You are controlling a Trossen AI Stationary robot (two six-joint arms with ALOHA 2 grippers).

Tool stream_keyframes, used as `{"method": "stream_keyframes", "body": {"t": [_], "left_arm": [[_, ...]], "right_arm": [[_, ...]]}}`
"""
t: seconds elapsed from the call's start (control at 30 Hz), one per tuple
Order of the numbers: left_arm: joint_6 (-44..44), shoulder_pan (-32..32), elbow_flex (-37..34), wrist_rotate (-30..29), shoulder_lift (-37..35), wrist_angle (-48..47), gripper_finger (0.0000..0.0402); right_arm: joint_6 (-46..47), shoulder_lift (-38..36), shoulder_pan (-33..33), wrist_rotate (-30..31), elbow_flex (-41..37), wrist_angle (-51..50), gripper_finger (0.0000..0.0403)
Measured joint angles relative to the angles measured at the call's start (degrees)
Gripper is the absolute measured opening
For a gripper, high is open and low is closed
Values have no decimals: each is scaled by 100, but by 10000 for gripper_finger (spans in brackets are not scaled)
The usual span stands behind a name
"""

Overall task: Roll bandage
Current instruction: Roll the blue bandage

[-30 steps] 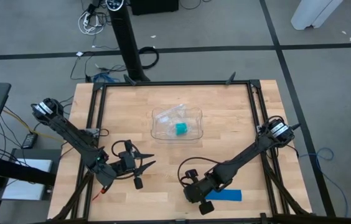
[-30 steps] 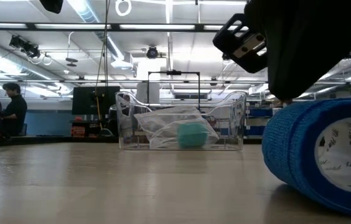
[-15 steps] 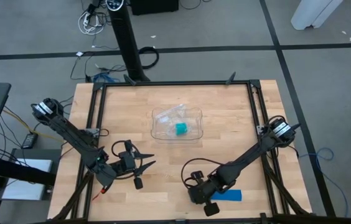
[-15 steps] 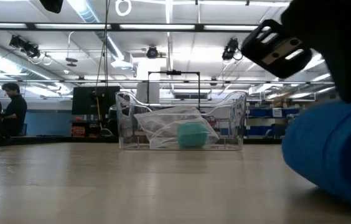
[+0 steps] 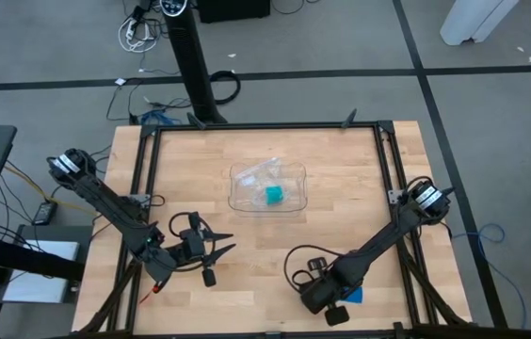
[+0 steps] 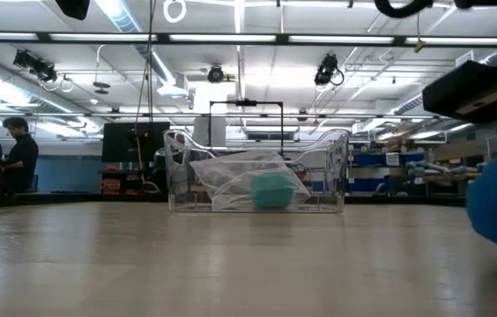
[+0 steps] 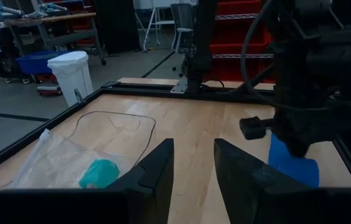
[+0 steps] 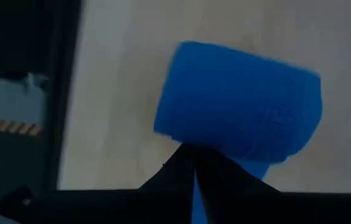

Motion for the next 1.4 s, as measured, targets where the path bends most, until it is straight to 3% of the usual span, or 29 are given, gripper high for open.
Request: {"method": "stream_keyframes", "body": {"t": [0.33, 0.83, 1.13, 1.4], "left_arm": [[-4, -1, -1, -2, 0, 2, 121], [-4, 1, -1, -2, 0, 2, 121], [-4, -1, -1, -2, 0, -11, 121], [-4, 1, -1, 0, 0, -9, 121]], "right_arm": [[441, -167, 13, 219, 146, -1027, 22], [52, -415, 35, 932, 161, 541, 22], [-144, -129, -43, 624, 108, 1039, 22], [86, -76, 37, 611, 108, 590, 22]]}}
